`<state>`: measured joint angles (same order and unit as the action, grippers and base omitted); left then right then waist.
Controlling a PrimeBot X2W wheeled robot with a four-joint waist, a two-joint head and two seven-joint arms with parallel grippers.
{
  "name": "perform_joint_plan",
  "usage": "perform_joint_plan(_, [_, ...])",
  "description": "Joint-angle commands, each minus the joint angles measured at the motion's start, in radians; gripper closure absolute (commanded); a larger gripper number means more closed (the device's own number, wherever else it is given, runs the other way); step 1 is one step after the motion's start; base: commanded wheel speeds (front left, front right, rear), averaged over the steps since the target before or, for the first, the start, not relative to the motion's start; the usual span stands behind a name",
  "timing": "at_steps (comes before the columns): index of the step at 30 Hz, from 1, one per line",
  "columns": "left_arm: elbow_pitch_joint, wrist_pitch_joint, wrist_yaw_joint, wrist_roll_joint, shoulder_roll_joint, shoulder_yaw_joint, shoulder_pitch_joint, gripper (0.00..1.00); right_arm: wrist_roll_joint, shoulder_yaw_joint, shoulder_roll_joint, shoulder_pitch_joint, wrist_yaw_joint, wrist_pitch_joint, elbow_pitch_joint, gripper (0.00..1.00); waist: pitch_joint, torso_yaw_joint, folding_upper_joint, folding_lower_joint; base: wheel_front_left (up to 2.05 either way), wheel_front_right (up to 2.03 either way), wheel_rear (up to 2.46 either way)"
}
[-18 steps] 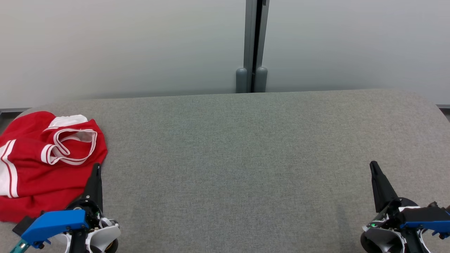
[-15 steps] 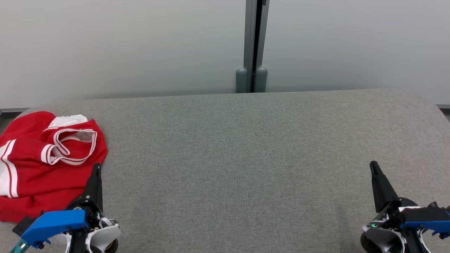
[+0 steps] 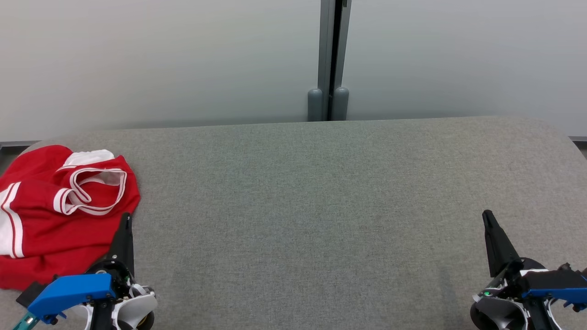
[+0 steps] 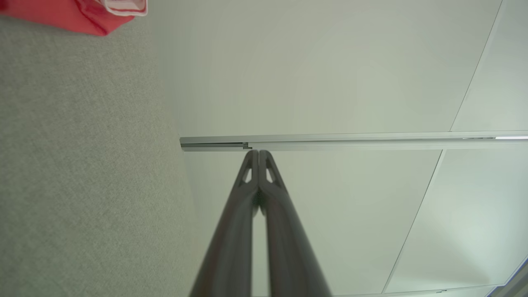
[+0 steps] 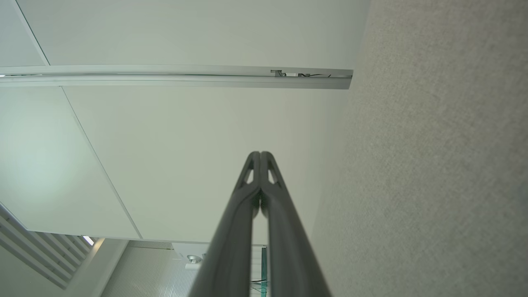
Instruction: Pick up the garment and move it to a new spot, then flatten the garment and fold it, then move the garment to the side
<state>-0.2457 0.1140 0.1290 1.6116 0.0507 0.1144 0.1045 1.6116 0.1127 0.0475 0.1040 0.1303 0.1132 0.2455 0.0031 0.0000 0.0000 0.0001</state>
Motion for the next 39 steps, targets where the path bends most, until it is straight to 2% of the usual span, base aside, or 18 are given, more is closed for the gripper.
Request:
perform_joint_plan(1, [0.005,0.002,0.006,0.001,-0.002,0.000,0.012,1.00,0.001,0.003,0.008,0.013,0.001,0.003,-0.003,1.00,0.000,0.000,0.0000,-0.0001,0.00,0.00,0.00])
perform_joint_plan(26, [0.005,0.002,0.006,0.001,-0.002,0.000,0.012,1.00,0.001,0.003,0.008,0.013,0.001,0.003,-0.003,1.00,0.000,0.000,0.0000,-0.0001,0.00,0.00,0.00])
perform_joint_plan(27, [0.000,0.000,0.000,0.000,0.000,0.000,0.000,0.00,0.000,0.000,0.000,0.000,0.000,0.000,0.000,0.00,0.000,0.000,0.0000,0.0000,0.00,0.00,0.00])
perform_joint_plan(32, [-0.035,-0.006,-0.001,-0.001,-0.006,-0.003,-0.039,0.00,0.001,-0.010,-0.008,-0.032,-0.001,-0.004,0.033,0.00,0.000,0.000,0.0000,-0.0001,0.00,0.00,0.00])
perform_joint_plan(39, [-0.019,-0.042,-0.011,-0.036,-0.005,-0.024,-0.043,0.00,-0.011,-0.046,-0.007,-0.030,-0.001,-0.041,0.019,0.00,0.000,0.000,0.0000,-0.0001,0.00,0.00,0.00])
